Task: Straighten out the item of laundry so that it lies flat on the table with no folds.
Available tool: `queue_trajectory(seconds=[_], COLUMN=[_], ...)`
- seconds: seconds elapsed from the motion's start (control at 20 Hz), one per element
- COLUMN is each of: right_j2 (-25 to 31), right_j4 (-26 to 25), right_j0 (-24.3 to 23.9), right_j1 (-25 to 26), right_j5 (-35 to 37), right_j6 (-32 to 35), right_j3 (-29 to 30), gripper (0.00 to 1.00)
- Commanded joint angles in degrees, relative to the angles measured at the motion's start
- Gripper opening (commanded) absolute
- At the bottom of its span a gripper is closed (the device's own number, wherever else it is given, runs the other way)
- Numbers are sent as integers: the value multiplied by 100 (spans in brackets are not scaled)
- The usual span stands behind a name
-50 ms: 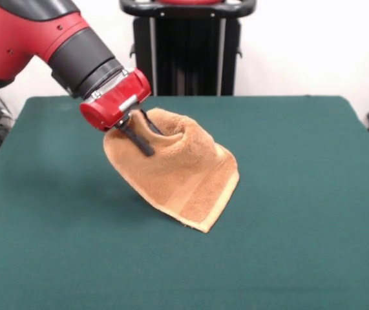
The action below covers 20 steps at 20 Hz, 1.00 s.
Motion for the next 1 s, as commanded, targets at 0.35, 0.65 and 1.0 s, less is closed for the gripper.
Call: queue_trajectory(seconds=[0.35, 0.65, 1.0], right_j2=[-615, -673, -939], right_j4=[-239, -298, -325], right_j0=[425, 431, 665], right_j1=[-8, -43, -355], right_j5=[556, 591, 1073], right_j6=[-959, -975, -1031], right_j3=[-657, -619, -749], gripper=[100, 100, 100])
